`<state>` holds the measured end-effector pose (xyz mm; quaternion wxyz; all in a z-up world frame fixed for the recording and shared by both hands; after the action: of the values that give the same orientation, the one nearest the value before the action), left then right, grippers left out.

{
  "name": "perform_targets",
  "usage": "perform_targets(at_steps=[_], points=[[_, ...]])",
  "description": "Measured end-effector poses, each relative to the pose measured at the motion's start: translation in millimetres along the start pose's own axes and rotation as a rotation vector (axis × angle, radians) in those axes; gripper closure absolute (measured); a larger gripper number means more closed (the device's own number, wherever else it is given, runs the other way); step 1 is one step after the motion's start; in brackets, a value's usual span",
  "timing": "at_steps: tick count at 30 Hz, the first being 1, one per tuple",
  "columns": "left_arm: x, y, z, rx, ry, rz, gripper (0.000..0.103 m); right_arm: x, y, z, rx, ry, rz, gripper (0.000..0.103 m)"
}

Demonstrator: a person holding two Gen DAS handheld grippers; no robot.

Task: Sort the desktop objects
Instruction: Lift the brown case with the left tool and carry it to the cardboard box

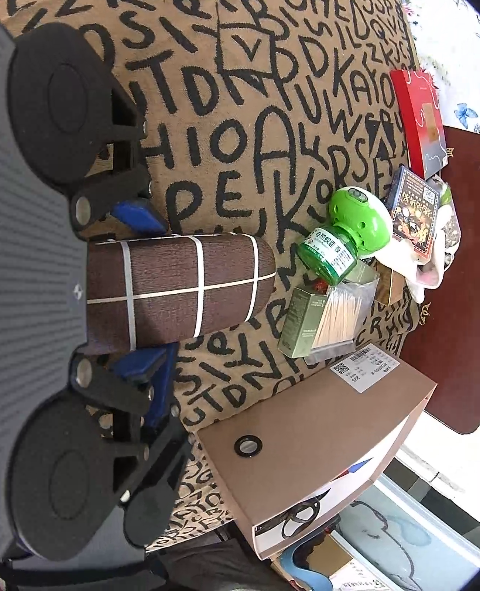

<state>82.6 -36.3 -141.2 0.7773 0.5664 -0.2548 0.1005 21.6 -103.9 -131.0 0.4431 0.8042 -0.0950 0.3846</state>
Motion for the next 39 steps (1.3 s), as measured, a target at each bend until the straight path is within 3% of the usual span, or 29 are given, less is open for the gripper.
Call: perform_targets(at_steps=[7, 13, 17, 20, 25, 30, 39], points=[[-1.4, 2.7, 0.7, 0.011, -0.007, 0.013, 0.034, -2.5, -2.0, -0.3, 0.016, -0.016, -0.005, 0.024], [-7.3, 10.7, 5.1, 0.04, -0.016, 0.031, 0.034, -1.9, 9.2, 1.3, 0.034, -0.029, 0.004, 0.037], [-12.4, 8.4, 8.1, 0.055, -0.032, 0.033, 0.034, -6.6, 10.8, 2.2, 0.038, -0.033, 0.009, 0.037], [-14.6, 4.4, 8.2, 0.059, -0.048, 0.025, 0.033, -14.9, 3.4, 8.4, 0.108, -0.112, -0.03, 0.027], [-15.0, 4.8, 6.6, 0.066, -0.053, 0.03, 0.034, -15.2, -0.6, 4.1, 0.1, -0.103, -0.017, 0.026], [-20.2, 16.9, 11.0, 0.075, -0.033, 0.033, 0.035, -15.7, 10.2, -0.9, 0.096, -0.099, -0.004, 0.031], [4.1, 58.9, 43.8, 0.097, -0.08, 0.173, 0.036, 6.7, 50.9, -9.5, 0.023, 0.012, 0.109, 0.036]])
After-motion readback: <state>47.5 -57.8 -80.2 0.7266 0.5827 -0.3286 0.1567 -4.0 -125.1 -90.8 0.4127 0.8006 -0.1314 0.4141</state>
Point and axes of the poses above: each gripper's, at about its wrist camera, not at the fingertips, and y roughly against the way its jaws point, z to its right, x to its top, the point moved 7 cm from there along -y, roughly the way its jaws point, and after that the axes turned 9 degrees about x, right-handed, at the moved point
